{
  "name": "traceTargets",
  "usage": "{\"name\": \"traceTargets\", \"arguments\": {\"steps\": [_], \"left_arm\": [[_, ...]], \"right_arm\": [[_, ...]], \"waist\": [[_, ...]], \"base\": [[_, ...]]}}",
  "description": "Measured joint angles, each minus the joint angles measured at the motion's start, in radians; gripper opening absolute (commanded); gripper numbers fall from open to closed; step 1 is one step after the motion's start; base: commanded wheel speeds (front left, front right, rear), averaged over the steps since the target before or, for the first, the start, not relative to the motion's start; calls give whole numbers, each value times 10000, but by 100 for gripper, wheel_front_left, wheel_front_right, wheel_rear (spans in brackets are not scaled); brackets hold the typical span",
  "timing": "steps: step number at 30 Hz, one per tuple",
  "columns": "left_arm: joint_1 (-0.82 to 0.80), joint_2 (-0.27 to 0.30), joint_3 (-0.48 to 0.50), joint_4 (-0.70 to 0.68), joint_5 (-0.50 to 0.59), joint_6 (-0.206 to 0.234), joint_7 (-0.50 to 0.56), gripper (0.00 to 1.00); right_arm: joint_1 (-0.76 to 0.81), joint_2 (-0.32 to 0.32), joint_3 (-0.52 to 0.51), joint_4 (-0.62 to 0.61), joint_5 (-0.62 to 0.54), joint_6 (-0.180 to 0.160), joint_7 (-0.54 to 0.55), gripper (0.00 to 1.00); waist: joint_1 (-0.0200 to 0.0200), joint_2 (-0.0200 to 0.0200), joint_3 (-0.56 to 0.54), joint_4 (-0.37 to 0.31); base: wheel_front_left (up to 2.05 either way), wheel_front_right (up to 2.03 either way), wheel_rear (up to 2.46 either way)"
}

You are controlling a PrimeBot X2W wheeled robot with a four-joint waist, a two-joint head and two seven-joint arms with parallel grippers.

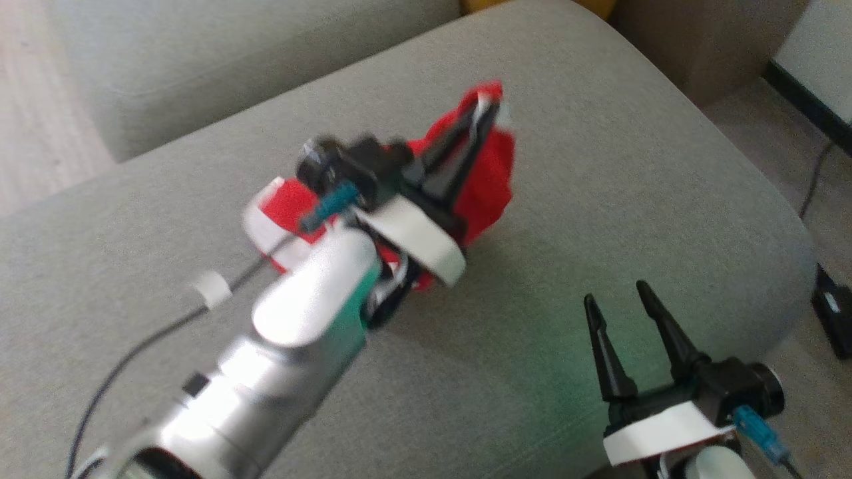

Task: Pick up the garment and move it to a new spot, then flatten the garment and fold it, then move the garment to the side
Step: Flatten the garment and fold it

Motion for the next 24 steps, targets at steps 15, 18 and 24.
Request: {"name": "traceTargets", "arguments": {"steps": [15, 18, 24], "left_arm": [[2565, 2456, 817, -901, -922, 334, 339, 0], [3180, 2828, 963, -782, -1030, 416, 107, 0], [3552, 3099, 1181, -763, -1034, 520, -282, 0]], "right_arm": [[340, 0, -100, 92, -209, 0, 0, 100], [345, 0, -125, 280, -334, 0, 2, 100], [316, 0, -215, 370, -353, 0, 0, 100]], "waist": [[1, 0, -296, 2257], [1, 0, -173, 2672], [1, 0, 35, 3242]], "base": [[0, 0, 0], [0, 0, 0], [0, 0, 0]]}}
